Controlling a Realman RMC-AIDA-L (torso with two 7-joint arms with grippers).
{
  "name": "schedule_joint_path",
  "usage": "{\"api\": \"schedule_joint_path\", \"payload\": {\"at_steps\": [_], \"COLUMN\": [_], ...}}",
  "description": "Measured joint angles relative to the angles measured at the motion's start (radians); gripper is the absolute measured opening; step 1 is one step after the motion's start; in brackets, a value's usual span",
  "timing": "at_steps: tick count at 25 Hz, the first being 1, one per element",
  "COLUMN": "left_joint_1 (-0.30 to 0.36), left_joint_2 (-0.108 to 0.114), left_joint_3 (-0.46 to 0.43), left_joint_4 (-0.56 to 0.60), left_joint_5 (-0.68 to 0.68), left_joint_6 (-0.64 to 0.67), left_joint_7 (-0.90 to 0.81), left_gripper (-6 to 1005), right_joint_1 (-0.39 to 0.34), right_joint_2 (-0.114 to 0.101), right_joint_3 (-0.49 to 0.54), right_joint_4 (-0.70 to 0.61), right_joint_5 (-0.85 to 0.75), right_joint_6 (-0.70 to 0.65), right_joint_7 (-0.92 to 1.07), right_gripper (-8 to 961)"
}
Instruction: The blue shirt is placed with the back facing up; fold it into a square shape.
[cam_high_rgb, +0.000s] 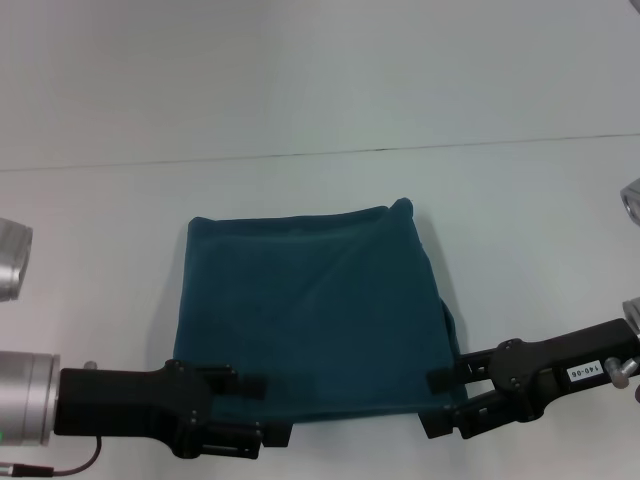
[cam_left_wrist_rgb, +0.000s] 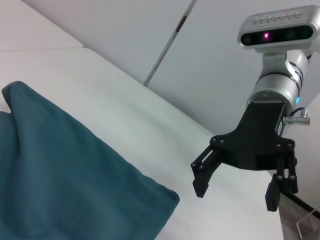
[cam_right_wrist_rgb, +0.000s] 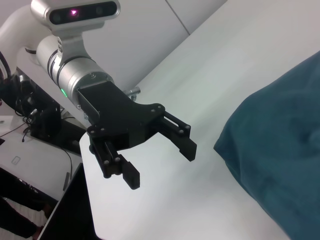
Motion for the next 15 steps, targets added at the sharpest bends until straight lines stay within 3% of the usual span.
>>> {"api": "schedule_joint_path", "payload": {"at_steps": [15], "left_joint_1": [-0.006], "left_joint_2": [0.000], "left_joint_3": [-0.009], "left_joint_4": [-0.006], "left_joint_5": [-0.006], "left_joint_6": [-0.003], "left_joint_7": [-0.024], "left_gripper": [822], "right_joint_1": [-0.003], "right_joint_2": [-0.001], "right_joint_3": [0.005], "right_joint_4": [0.000], "right_joint_5": [0.001], "right_joint_6": [0.002], "right_joint_7": [0.000], "right_gripper": [924]}}
